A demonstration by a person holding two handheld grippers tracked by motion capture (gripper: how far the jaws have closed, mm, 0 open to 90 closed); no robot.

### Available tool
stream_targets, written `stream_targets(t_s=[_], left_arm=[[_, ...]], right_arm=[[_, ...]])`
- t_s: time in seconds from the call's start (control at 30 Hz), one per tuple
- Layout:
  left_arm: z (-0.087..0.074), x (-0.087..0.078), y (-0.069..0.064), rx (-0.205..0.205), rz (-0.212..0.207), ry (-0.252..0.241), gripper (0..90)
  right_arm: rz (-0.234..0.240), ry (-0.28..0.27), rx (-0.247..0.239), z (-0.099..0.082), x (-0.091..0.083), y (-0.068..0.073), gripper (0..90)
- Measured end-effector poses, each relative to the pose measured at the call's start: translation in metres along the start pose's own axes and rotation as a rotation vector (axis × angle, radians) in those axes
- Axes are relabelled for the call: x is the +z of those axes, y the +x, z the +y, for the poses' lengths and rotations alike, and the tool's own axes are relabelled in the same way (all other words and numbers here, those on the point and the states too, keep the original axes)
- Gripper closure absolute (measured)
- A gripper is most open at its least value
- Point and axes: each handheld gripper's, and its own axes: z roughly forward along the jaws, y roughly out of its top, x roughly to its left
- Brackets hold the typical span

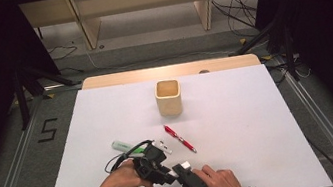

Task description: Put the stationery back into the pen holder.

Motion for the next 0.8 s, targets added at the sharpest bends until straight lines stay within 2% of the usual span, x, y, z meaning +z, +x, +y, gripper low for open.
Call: stream_targets(t_s=[0.23,0.33,0.37,0.47,0.53,0.57,0.67,0.8], left_arm=[[-0.001,0.001,0.002,-0.01,-0.01,-0.006,66.3],[-0.001,0.0,0.003,-0.015,-0.016,-0.01,65.1],[-0.001,0.0,0.003,-0.017,-0.024,-0.005,62.0],[-0.002,-0.004,0.003,-0.017,-0.016,-0.005,51.4],[-0.004,-0.006,0.004,-0.029,-0.005,-0.03,45.7],[-0.004,-0.008,0.005,-0.029,-0.005,-0.037,44.9],[-0.008,-0.013,0.007,-0.028,0.007,-0.066,40.5],[-0.012,-0.019,0.01,-0.046,0.021,-0.108,36.4]], right_arm=[[-0.004,0.018,-0.052,0.001,0.001,0.005,69.9],[0.0,0.025,-0.055,0.001,0.001,0.004,70.3],[-0.008,0.011,-0.06,0.0,0.002,0.004,70.3],[-0.003,0.024,-0.058,-0.001,0.001,0.004,70.4],[0.003,0.03,-0.054,-0.002,0.001,0.003,70.4],[-0.008,0.018,-0.06,-0.003,0.002,0.003,70.4],[-0.007,0.027,-0.053,-0.006,0.001,0.002,70.4],[-0.004,0.042,-0.025,-0.012,0.001,-0.001,70.4]])
